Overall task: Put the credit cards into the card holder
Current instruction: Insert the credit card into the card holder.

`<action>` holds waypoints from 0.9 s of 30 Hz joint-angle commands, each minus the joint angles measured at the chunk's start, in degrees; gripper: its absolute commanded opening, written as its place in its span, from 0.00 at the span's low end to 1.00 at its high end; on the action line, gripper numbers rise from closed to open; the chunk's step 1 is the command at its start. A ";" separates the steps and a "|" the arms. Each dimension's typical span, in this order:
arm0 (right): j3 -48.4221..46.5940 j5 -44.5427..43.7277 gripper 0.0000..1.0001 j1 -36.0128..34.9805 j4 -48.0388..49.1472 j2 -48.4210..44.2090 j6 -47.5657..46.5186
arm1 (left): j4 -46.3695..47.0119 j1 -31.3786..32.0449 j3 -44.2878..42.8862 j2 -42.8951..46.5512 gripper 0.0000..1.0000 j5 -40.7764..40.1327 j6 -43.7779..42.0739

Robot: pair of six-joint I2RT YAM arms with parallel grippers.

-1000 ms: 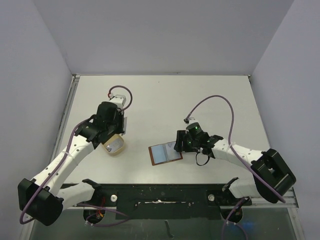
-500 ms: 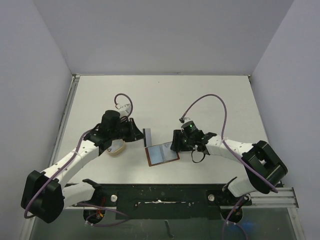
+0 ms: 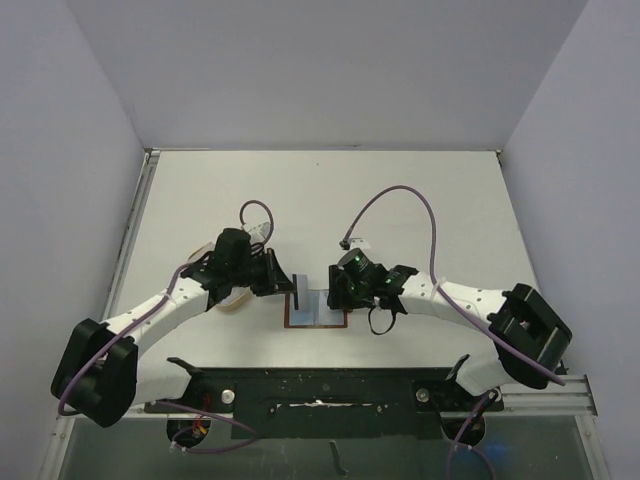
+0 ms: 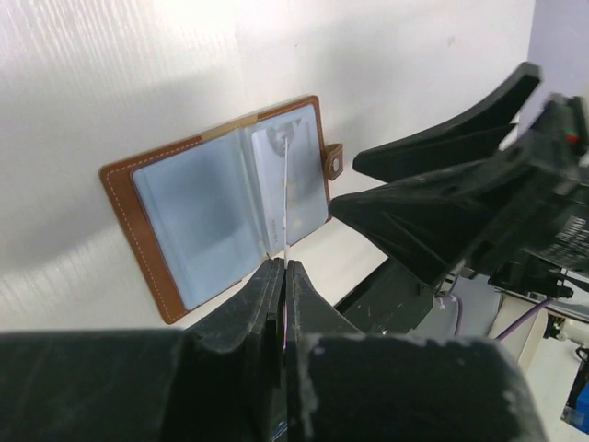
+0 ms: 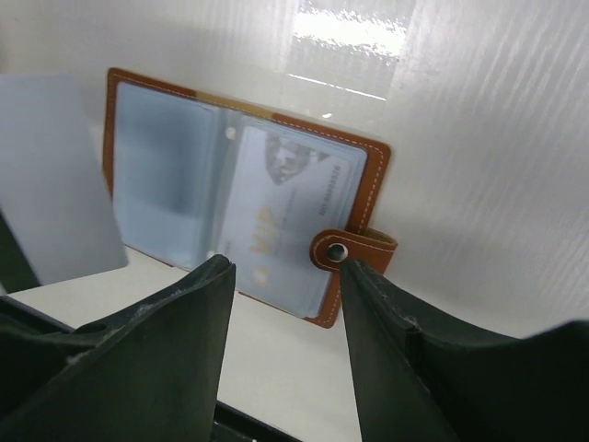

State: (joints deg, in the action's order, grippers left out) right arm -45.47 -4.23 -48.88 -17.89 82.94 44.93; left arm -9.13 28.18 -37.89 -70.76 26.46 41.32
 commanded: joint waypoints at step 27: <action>-6.17 -11.39 0.48 -2.39 -5.68 4.04 3.51 | 2.55 0.99 3.63 -8.71 0.00 -2.88 -1.85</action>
State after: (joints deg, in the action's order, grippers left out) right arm -50.15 -10.20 -51.09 -19.88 89.03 48.49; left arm -5.87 28.82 -32.80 -79.02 26.79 41.34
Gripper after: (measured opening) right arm 0.488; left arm 0.006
